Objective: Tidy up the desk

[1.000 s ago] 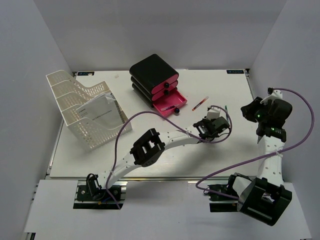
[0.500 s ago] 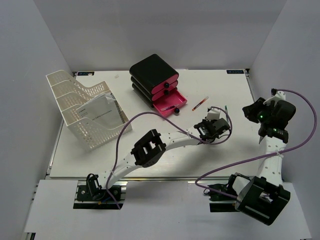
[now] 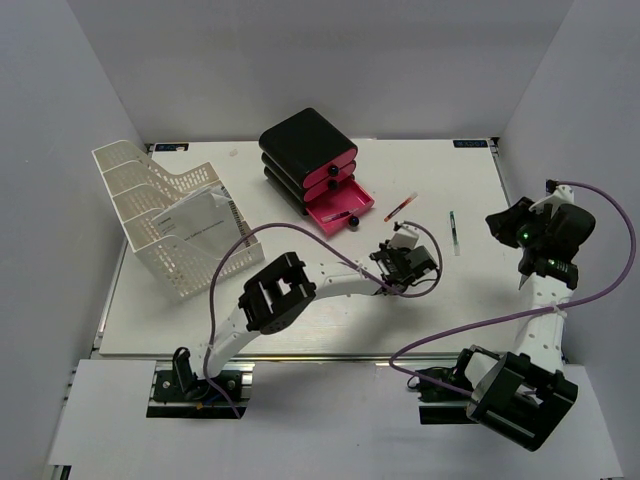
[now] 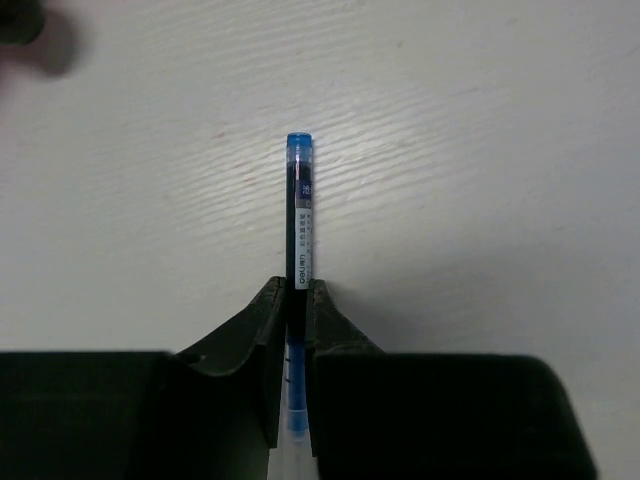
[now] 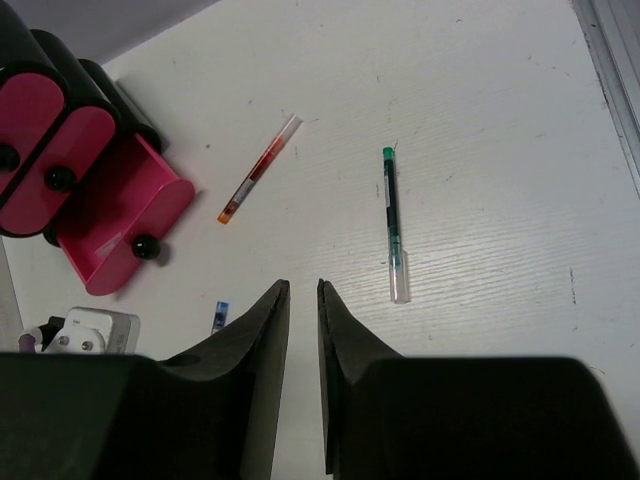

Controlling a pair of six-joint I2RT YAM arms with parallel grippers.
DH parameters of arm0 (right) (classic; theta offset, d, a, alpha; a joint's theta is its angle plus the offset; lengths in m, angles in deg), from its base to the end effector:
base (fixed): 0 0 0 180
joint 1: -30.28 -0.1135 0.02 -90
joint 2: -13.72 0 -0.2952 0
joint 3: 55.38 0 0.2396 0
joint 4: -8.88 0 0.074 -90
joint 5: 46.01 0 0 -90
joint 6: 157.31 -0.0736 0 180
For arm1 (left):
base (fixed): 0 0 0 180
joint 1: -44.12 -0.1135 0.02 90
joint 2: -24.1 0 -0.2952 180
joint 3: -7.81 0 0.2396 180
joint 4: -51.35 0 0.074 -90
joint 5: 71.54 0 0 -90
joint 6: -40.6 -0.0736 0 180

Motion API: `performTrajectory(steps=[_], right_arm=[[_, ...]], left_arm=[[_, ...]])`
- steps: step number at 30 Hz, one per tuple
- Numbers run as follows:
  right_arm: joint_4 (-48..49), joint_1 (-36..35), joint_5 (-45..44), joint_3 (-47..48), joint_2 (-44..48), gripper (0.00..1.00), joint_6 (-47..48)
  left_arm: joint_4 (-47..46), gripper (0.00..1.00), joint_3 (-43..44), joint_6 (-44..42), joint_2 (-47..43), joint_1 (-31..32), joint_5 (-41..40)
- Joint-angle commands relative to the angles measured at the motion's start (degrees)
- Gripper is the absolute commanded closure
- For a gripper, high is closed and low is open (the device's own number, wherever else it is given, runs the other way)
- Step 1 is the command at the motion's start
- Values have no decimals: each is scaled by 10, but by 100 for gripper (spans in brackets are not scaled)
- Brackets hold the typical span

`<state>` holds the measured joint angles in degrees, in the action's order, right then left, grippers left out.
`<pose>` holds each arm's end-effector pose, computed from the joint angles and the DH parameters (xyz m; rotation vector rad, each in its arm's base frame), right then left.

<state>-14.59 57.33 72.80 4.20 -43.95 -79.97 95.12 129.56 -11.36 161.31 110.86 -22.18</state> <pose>0.2213 -0.0732 0.3200 0.3301 1.8827 0.3194 0.2549 -0.4717 0.1386 0.3384 2.2558 0.0182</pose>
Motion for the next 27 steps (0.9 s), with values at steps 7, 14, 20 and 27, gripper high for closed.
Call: performTrajectory(steps=[7,14,20,27], right_arm=[[27,10,20,-8,12,77,-6],[31,12,19,-10,10,77,-3],[34,12,17,-11,8,78,3],[43,12,7,-18,15,78,12]], left_arm=[[52,100,-121,-134,-79,-16,70],[42,100,-97,-237,-144,-43,188],[52,100,-80,-298,-193,-92,226],[24,100,-64,-370,-233,-141,283]])
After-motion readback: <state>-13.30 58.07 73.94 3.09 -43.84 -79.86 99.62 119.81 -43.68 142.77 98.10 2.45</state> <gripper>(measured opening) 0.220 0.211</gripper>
